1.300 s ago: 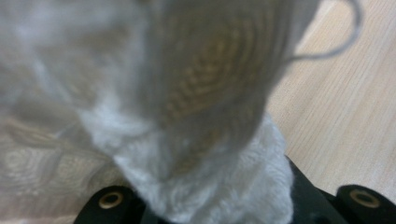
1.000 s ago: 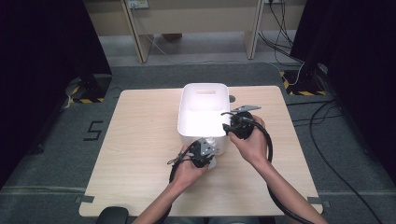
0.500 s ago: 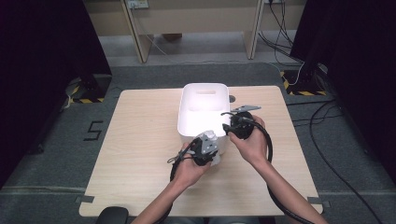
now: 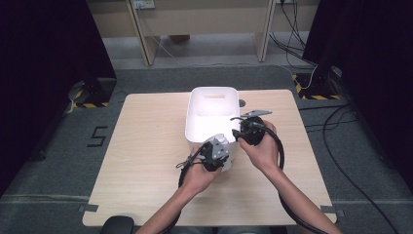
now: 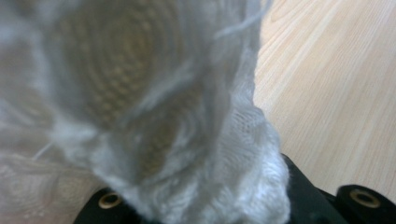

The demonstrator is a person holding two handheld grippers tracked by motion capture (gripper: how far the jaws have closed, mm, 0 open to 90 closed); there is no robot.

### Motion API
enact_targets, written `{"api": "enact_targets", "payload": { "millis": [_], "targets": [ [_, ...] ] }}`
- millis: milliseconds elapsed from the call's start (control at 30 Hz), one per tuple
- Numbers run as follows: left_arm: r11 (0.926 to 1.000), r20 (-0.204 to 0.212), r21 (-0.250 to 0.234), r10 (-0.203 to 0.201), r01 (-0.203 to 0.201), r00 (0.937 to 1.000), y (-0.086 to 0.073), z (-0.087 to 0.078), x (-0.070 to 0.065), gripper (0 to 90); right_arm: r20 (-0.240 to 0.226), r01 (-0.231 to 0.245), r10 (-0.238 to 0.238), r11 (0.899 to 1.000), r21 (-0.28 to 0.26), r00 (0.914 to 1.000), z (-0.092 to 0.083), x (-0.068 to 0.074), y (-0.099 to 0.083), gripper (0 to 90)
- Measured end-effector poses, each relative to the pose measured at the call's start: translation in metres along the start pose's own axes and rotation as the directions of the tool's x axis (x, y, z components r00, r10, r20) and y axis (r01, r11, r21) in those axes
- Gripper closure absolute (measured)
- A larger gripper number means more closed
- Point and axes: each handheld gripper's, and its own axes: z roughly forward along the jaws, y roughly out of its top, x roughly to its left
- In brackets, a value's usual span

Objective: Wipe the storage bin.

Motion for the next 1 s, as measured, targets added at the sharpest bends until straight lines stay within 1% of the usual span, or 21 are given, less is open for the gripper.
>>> {"api": "enact_targets", "payload": {
  "millis": [133,233,467,500,633,733,867,1000],
  "targets": [
    [0.9999,0.003,0.008,-0.006,0.006,1.0000,-0.002,0.003,-0.001,81.5,0.001,0.002,-0.002,1.000,-0.001,1.0000,0.000,0.000,0.000,64.7],
    [0.9999,0.003,0.017,0.001,-0.001,1.0000,-0.004,0.006,-0.001,81.5,0.000,0.001,-0.001,1.000,-0.002,1.0000,0.000,0.000,0.000,64.7],
    [0.9994,0.009,0.035,-0.007,0.007,0.9999,-0.010,0.015,-0.002,81.5,0.000,0.002,-0.002,1.000,-0.004,1.0000,0.000,0.000,0.000,64.7],
    [0.9994,0.009,0.032,-0.013,0.012,0.9999,-0.011,0.015,-0.003,81.5,0.000,0.003,-0.003,1.000,-0.004,1.0000,0.000,0.000,0.000,64.8],
    [0.9990,0.011,0.044,-0.002,0.001,0.9999,-0.014,0.020,-0.003,81.5,0.000,0.003,-0.003,1.000,-0.003,1.0000,0.000,0.000,0.000,64.7],
    [0.9992,0.014,0.040,-0.005,0.004,0.9999,-0.016,0.024,-0.004,81.5,0.000,0.002,-0.002,1.000,-0.003,1.0000,0.000,0.000,0.000,64.7],
    [0.9987,0.018,0.050,-0.010,0.009,0.9998,-0.020,0.029,-0.005,81.5,0.000,0.003,-0.003,1.000,-0.004,1.0000,0.000,0.000,0.000,64.7],
    [0.9986,0.022,0.052,-0.012,0.011,0.9997,-0.019,0.030,-0.006,81.5,-0.002,0.002,-0.002,1.000,-0.004,1.0000,0.000,-0.001,0.000,64.7]
  ]
}}
